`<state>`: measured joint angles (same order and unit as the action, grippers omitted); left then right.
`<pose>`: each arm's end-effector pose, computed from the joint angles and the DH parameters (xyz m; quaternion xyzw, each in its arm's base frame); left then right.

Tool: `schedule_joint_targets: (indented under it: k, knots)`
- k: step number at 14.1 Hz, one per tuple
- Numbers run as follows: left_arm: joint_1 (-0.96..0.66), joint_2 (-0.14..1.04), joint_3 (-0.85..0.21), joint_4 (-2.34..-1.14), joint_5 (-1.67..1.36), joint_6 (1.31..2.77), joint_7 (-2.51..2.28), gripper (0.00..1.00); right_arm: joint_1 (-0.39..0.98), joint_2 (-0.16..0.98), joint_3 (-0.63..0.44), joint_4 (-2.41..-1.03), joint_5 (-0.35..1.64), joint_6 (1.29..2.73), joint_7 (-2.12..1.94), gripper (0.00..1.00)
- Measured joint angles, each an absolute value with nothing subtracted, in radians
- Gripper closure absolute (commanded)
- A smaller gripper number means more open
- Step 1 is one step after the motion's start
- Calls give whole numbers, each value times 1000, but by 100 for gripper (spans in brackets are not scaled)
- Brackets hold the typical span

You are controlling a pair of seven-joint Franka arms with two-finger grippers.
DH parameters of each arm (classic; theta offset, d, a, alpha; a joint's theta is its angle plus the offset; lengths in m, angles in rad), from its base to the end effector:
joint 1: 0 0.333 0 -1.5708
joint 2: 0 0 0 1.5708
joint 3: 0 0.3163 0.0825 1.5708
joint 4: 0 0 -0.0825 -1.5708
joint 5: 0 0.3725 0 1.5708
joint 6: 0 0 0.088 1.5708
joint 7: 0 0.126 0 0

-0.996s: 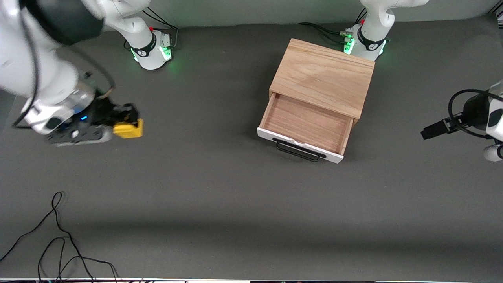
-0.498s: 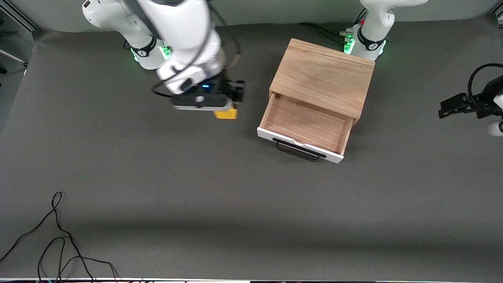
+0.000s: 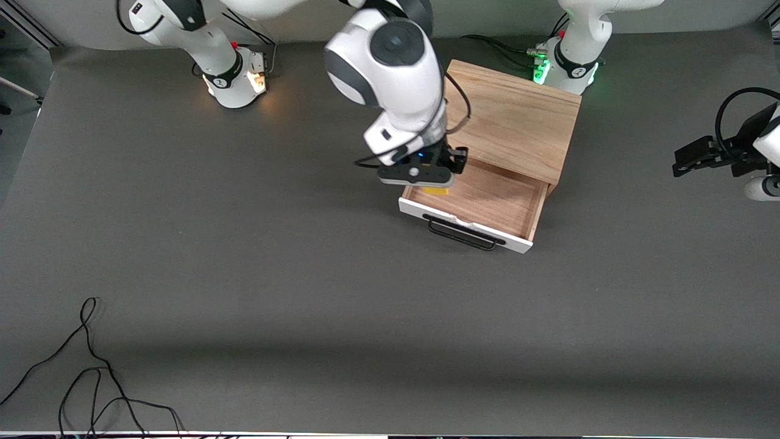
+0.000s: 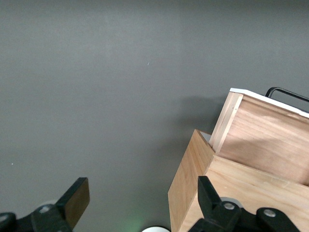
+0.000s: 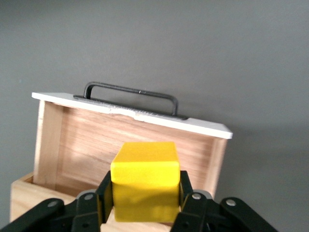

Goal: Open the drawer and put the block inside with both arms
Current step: 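Carry the cube over the open drawer and lower it with the right gripper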

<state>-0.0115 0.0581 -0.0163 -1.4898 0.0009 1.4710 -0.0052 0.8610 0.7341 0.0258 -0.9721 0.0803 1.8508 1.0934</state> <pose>0.5491 -0.0149 0.6026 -0.9992 0.0113 0.0384 0.0006 0.4786 0.5886 0.4326 -0.9896 0.1149 0.0001 0.0866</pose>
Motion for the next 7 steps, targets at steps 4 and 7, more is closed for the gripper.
schedule_joint_targets:
  k: [4, 7]
  knots:
    - [-12, 19, -16, -1537, 1, 1494, -5, 0, 891, 827, 28, -967, 80, 1936, 1179, 87]
    - [-12, 17, -16, -1537, 1, 1504, -5, 0, 894, 869, 28, -966, 80, 1945, 1196, 86]
